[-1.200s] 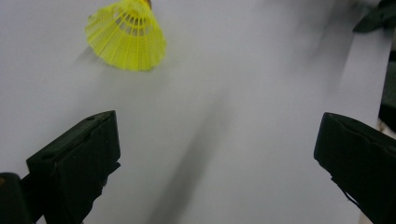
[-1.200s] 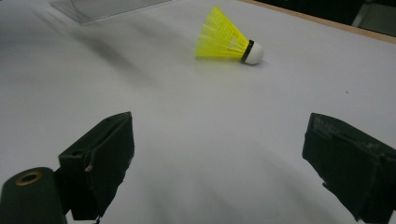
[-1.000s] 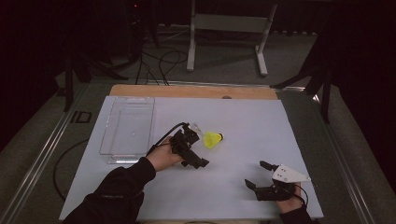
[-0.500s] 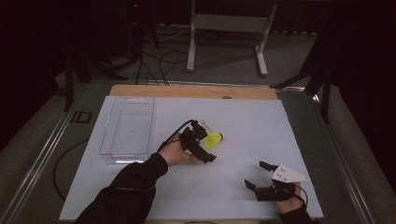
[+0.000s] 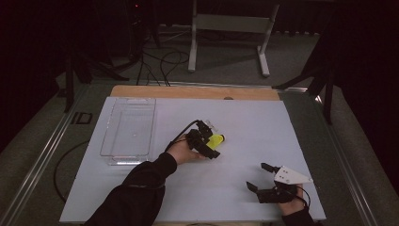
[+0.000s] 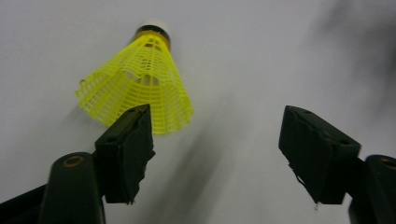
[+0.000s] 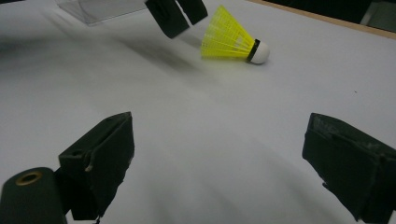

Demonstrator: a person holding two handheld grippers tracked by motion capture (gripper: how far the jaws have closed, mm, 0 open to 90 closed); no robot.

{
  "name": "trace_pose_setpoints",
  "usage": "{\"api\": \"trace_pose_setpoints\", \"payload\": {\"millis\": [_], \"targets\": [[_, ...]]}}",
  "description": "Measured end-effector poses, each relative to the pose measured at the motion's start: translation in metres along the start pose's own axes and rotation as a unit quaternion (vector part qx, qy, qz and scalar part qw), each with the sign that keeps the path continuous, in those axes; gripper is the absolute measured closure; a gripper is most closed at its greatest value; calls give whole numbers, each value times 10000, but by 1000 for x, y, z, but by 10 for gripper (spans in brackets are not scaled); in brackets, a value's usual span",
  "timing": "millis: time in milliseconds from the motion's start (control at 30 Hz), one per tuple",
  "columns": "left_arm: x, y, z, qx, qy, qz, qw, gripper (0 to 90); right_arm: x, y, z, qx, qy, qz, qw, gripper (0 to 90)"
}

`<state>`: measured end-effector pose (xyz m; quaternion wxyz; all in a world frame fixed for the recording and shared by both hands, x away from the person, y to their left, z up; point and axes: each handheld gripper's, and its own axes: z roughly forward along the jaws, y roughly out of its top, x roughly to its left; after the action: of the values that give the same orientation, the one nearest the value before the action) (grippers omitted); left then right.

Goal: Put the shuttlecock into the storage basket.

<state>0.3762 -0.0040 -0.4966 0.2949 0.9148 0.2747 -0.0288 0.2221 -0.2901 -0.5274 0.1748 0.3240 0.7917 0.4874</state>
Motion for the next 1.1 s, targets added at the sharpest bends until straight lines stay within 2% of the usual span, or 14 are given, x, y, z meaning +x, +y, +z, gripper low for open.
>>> {"api": "trace_pose_setpoints", "payload": {"millis": [67, 200, 433, 600, 667, 833, 900, 1100], "targets": [[1, 1, 3, -16, 26, -33, 10000, 319, 0, 0, 0, 3, 6, -10, 10000, 94], [4, 2, 10, -35, 259, -14, 9997, 413, 0, 0, 0, 9, 20, -1, 10000, 94], [9, 6, 21, -54, 449, -85, 9989, 549, 0, 0, 0, 0, 30, 2, 10000, 94], [11, 9, 28, -59, 534, -125, 9985, 666, 0, 0, 0, -3, 41, 6, 10000, 94], [11, 11, 30, -62, 502, -138, 9986, 707, 0, 0, 0, -3, 54, 10, 10000, 94], [11, 14, 33, -87, 551, -117, 9984, 864, 0, 0, 0, -2, 59, 7, 10000, 94], [12, 14, 33, -106, 540, -179, 9983, 887, 0, 0, 0, -1, 62, 11, 10000, 94], [11, 16, 30, -108, 576, -152, 9982, 898, 0, 0, 0, 8, 66, 10, 10000, 94]]}}
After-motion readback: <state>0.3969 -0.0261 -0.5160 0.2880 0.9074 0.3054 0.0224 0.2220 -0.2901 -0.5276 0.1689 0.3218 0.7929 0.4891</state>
